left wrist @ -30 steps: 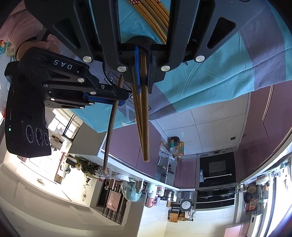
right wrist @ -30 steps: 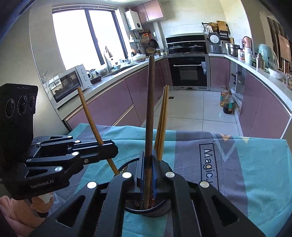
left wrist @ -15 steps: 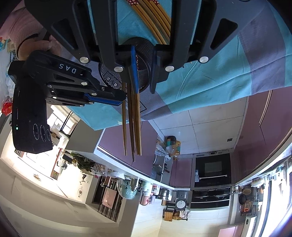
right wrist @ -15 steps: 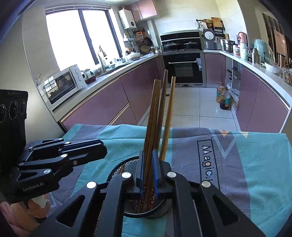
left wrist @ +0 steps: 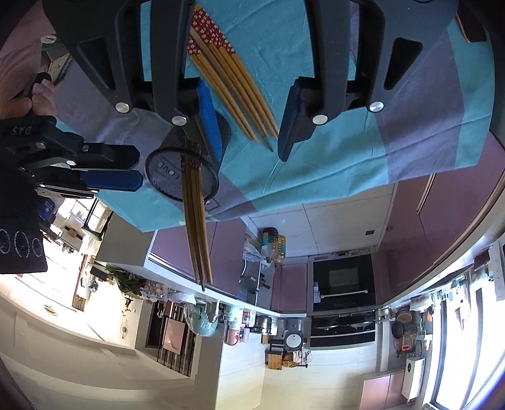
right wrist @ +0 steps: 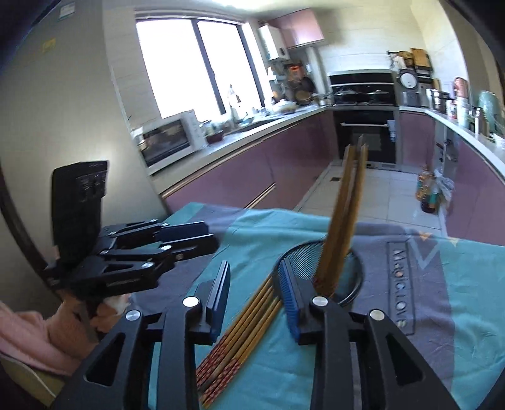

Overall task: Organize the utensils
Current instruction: 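Lower the chopsticks into the cup and open both tools, then grasp a chopstick from the pile with the left tool while the right tool grasps one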

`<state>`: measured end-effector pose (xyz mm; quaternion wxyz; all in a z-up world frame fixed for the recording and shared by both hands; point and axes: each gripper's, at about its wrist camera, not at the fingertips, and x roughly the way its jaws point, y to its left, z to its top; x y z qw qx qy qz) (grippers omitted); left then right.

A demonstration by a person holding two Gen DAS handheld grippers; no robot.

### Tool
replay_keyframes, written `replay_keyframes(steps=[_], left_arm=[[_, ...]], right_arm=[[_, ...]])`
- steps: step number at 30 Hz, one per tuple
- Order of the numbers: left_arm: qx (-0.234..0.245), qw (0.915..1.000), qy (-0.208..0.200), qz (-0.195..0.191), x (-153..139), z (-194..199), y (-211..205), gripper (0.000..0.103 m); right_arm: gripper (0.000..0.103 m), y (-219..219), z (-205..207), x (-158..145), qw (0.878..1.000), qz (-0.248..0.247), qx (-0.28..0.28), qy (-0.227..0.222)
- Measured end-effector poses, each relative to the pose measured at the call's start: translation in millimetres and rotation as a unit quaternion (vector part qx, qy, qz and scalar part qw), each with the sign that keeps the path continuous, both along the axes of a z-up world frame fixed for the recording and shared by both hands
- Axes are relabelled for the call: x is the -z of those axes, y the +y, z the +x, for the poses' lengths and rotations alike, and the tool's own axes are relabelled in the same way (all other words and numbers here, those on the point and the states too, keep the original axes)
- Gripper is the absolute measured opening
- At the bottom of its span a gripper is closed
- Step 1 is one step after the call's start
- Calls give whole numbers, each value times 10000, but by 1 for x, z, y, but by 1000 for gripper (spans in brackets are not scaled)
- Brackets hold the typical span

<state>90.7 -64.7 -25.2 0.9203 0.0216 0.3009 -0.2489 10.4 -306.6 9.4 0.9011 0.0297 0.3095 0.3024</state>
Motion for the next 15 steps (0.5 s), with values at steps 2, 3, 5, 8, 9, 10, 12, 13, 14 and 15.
replay_keyframes(steps=[2,3,5,8,9,10,12,13,14,15], left_arm=[[-26,9998,189,19,14,-3,3,37],[-56,9995,314,56,23,-3,5,37],[-73,9982,597,50,42,-5,9,37],[-93,9957,922,69,69,-5,9,37],[-84,9949,1003,66,77,-5,2,37],[-75,9942,1067,62,83,-5,2,37],[-95,9931,1162,106,94,-5,1,37],[-119,9927,1188,144,97,-5,0,37],[-128,9921,1241,160,102,-4,0,37],[-121,9915,1289,154,105,-3,0,37]], right_arm=[[30,8,0,15,9997,-66,-53,219],[30,12,2,24,9993,-74,-64,364],[31,18,7,44,9974,-93,-32,708],[30,24,15,67,9939,-59,21,1100],[30,26,17,73,9930,-100,61,1173],[30,28,18,78,9924,-132,102,1218],[30,28,20,86,9906,-110,184,1350],[30,28,20,89,9901,-101,212,1383],[30,28,21,91,9896,-108,256,1411],[30,28,21,93,9892,-122,298,1430]])
